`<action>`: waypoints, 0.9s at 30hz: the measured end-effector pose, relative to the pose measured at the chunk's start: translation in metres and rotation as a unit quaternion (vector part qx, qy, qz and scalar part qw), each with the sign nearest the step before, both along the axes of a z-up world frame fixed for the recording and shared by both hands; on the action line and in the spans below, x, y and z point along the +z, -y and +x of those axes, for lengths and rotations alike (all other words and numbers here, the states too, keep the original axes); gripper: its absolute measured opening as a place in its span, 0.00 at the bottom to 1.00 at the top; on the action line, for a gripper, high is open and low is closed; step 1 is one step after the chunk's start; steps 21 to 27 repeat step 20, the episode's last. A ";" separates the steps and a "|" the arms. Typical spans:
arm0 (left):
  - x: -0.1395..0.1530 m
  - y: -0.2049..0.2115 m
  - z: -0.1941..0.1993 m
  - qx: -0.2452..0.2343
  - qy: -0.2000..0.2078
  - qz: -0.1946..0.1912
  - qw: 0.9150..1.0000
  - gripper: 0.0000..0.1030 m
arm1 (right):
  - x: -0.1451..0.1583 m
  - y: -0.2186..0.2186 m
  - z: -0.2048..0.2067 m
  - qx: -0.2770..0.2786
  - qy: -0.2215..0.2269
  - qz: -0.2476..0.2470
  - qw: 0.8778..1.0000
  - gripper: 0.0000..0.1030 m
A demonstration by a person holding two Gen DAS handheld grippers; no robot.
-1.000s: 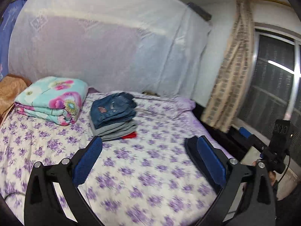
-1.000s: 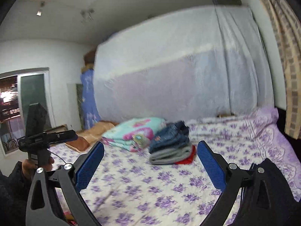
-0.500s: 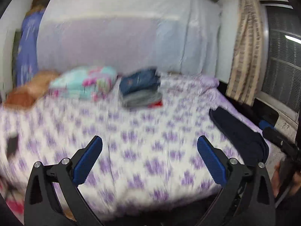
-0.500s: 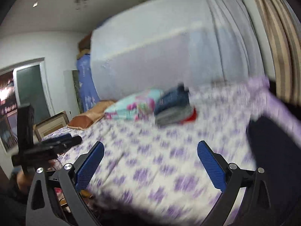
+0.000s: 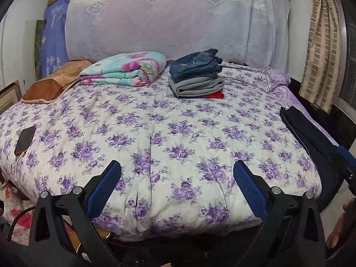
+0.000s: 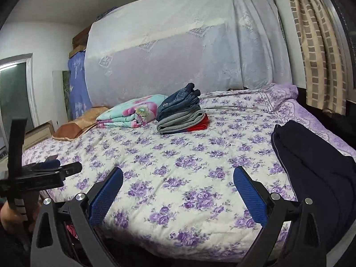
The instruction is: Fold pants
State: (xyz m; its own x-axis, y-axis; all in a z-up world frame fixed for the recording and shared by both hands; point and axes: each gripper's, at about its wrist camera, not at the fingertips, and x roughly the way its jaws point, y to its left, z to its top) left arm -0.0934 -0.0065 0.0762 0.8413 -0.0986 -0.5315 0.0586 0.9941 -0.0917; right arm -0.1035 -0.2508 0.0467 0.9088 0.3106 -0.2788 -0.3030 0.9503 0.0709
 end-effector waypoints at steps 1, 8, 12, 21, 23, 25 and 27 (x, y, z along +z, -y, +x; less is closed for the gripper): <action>0.001 0.001 0.000 0.002 0.004 0.006 1.000 0.95 | 0.000 0.000 0.000 0.000 -0.002 -0.003 1.000 0.97; 0.000 0.007 -0.003 -0.012 0.016 0.030 0.999 0.95 | -0.003 -0.001 0.005 0.004 -0.016 -0.005 1.000 0.97; -0.003 0.002 0.002 0.006 0.007 0.031 0.999 0.95 | -0.005 -0.002 0.006 0.005 -0.020 -0.006 1.000 0.97; -0.010 -0.001 0.007 0.031 -0.010 0.046 0.998 0.95 | -0.010 -0.006 0.008 0.006 -0.029 -0.009 1.000 0.97; -0.010 -0.001 0.007 0.031 -0.010 0.046 0.998 0.95 | -0.010 -0.006 0.008 0.006 -0.029 -0.009 1.000 0.97; -0.010 -0.001 0.007 0.031 -0.010 0.046 0.998 0.95 | -0.010 -0.006 0.008 0.006 -0.029 -0.009 1.000 0.97; -0.010 -0.001 0.007 0.031 -0.010 0.046 0.998 0.95 | -0.010 -0.006 0.008 0.006 -0.029 -0.009 1.000 0.97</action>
